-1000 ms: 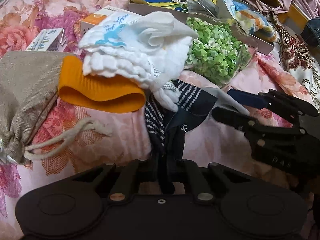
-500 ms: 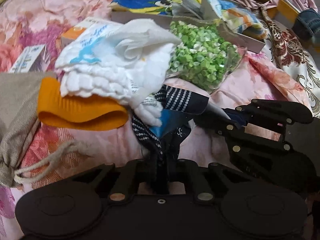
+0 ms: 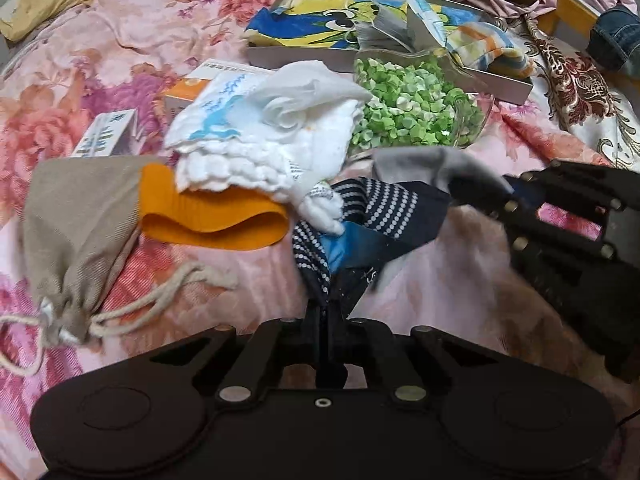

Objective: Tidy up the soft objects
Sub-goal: 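Grasp the striped sock with the left tool while the right tool grasps the grey cloth, then carry the sock into the frog tray with the left tool while the right tool drops the grey cloth there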

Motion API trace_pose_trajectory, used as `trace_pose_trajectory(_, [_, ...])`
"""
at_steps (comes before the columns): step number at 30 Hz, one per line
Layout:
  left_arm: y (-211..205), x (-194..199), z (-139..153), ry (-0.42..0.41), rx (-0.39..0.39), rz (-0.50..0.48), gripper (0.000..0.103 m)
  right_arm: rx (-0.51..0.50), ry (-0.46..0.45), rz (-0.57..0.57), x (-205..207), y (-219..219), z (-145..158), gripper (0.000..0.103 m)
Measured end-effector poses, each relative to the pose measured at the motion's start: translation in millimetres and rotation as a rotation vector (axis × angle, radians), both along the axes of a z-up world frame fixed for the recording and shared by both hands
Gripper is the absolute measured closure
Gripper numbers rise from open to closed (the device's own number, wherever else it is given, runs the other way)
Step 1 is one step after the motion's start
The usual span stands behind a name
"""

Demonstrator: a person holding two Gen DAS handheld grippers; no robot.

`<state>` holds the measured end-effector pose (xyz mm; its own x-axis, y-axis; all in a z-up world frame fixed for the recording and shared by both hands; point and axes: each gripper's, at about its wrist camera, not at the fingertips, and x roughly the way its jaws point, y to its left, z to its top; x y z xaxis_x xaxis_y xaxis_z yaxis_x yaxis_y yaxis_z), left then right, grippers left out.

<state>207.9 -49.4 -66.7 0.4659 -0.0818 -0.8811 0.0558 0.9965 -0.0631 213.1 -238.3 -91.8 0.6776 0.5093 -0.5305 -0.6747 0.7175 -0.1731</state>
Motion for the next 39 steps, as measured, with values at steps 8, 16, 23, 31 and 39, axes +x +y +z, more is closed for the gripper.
trace_pose_trajectory(8, [-8.9, -17.8, 28.2, -0.110, 0.083, 0.020, 0.101, 0.011, -0.118, -0.010, -13.0, -8.3, 20.0, 0.098])
trace_pose_trajectory(16, [-27.6, -36.6, 81.9, -0.306, 0.098, 0.044, 0.101, 0.077, -0.237, -0.044, -28.4, -26.7, 48.7, 0.098])
trace_pose_trajectory(23, [-57.4, -35.0, 130.2, -0.442, 0.066, 0.042, 0.101, 0.163, -0.321, -0.103, -34.4, -51.6, 73.6, 0.098])
trace_pose_trajectory(31, [-80.0, 0.5, 161.2, -0.579, 0.017, -0.008, 0.101, 0.259, -0.350, -0.185, 4.9, -72.2, 90.1, 0.098])
trace_pose_trajectory(39, [-81.8, 77.6, 161.1, -0.711, -0.055, 0.000, 0.101, 0.328, -0.379, -0.301, 72.0, -88.2, 80.5, 0.098])
